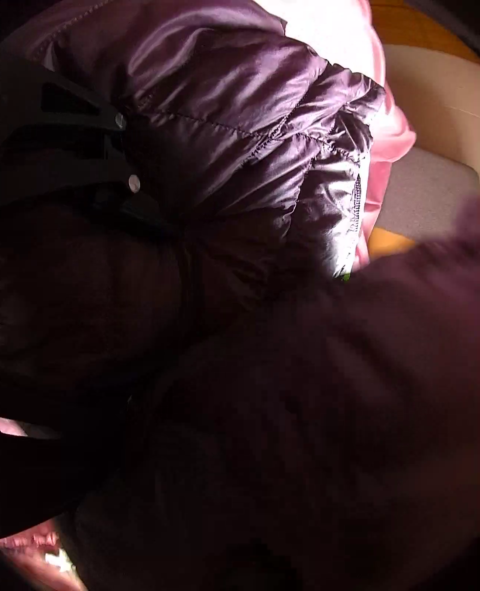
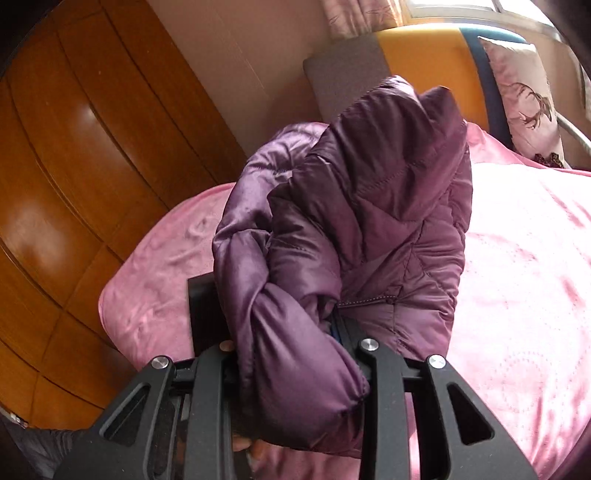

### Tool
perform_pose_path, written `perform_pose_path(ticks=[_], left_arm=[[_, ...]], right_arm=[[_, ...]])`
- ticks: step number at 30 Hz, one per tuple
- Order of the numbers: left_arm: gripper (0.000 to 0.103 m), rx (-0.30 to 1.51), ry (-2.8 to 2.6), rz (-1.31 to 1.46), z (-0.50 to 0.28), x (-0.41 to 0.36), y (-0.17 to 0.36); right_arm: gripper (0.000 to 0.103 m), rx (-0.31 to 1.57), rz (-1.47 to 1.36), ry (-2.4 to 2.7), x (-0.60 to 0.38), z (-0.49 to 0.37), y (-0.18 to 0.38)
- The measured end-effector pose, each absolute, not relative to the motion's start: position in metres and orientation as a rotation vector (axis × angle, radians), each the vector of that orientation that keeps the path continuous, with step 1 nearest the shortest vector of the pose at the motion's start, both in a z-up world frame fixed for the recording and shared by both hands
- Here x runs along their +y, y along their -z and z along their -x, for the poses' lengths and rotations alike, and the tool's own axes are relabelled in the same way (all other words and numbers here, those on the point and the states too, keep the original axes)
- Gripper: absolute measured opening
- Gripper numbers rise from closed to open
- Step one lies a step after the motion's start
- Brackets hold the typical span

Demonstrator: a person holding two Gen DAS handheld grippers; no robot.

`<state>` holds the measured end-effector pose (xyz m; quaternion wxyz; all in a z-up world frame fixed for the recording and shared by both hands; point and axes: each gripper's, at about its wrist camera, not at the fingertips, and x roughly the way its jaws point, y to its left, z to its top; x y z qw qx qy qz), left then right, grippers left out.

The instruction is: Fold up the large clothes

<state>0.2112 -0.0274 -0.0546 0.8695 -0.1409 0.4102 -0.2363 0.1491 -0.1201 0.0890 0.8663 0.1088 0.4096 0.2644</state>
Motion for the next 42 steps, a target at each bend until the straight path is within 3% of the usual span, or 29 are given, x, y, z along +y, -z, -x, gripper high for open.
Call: perform_pose_path(ticks=[10,13,14,18,23,25,26,27,29,34,36,38,42], left_arm=[[0.054,0.681,0.504,0.569,-0.157,0.121,0.008],[0.065,0.611,0.528,0.644,-0.156,0.156,-0.007],[0.07,0.599,0.549,0.653,-0.159,0.161,-0.011],[0.075,0.626,0.609,0.628,-0.178,0.149,-0.021],[0.075,0.735,0.66,0.559,-0.217,0.116,-0.027],[0.068,0.81,0.685,0.537,-0.232,0.102,-0.024],[0.044,0.843,0.694,0.511,-0.236,0.093,-0.021],[0.031,0.865,0.675,0.476,-0.239,0.086,-0.019],[0.019,0.891,0.677,0.487,-0.246,0.085,-0.014],[0.016,0.906,0.683,0.474,-0.247,0.089,-0.014],[0.016,0.911,0.683,0.477,-0.248,0.093,-0.016],[0.016,0.917,0.683,0.485,-0.251,0.094,-0.016],[0.016,0.931,0.666,0.476,-0.258,0.094,-0.017]], right_arm=[[0.028,0.881,0.137,-0.502,-0.015,-0.139,-0.067],[0.03,0.861,0.242,-0.494,0.01,-0.127,-0.049],[0.033,0.844,0.275,-0.488,0.018,-0.123,-0.045],[0.042,0.783,0.336,-0.488,0.03,-0.109,-0.038],[0.055,0.742,0.313,-0.549,0.016,-0.106,-0.042],[0.066,0.73,0.301,-0.574,0.017,-0.101,-0.044],[0.075,0.722,0.29,-0.601,0.014,-0.099,-0.046],[0.082,0.723,0.269,-0.638,0.013,-0.098,-0.051],[0.086,0.751,0.21,-0.724,-0.002,-0.093,-0.059],[0.089,0.775,-0.064,-0.896,-0.077,-0.086,-0.083],[0.07,0.766,-0.123,-0.854,-0.106,-0.089,-0.086],[0.06,0.769,-0.109,-0.764,-0.123,-0.097,-0.081],[0.058,0.8,-0.036,-0.689,-0.123,-0.108,-0.059]])
